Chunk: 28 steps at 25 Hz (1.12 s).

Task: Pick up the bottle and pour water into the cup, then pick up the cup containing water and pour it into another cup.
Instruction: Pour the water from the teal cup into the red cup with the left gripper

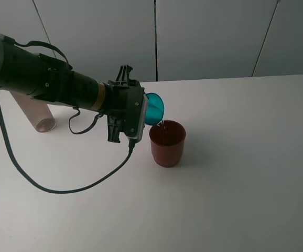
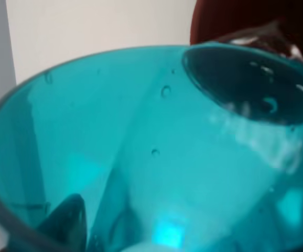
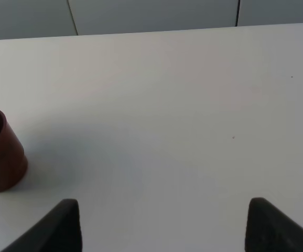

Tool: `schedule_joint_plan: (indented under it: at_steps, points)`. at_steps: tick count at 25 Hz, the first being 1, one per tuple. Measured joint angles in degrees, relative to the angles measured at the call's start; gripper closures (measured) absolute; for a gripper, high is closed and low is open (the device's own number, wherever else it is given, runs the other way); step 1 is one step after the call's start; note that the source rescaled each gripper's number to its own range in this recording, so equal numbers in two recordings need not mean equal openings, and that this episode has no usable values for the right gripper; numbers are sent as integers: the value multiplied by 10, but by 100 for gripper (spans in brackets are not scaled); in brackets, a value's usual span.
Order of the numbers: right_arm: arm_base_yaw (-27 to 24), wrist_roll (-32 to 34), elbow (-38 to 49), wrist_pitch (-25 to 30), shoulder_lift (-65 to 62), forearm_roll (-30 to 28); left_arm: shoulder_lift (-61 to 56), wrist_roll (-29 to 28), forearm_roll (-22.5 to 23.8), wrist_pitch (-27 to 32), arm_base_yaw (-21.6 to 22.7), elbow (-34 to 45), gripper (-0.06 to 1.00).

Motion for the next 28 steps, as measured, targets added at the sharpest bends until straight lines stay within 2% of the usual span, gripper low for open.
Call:
schedule_joint_plan:
  at_steps: [9, 22, 28]
  points:
    - [0, 0, 0, 0, 0, 0, 0, 0, 8, 4, -1, -6, 86]
    - [0, 4, 0, 0, 0, 0, 0, -1, 26, 68, -29, -17, 86]
    - [0, 4, 0, 0, 0, 0, 0, -1, 34, 72, -33, -17, 86]
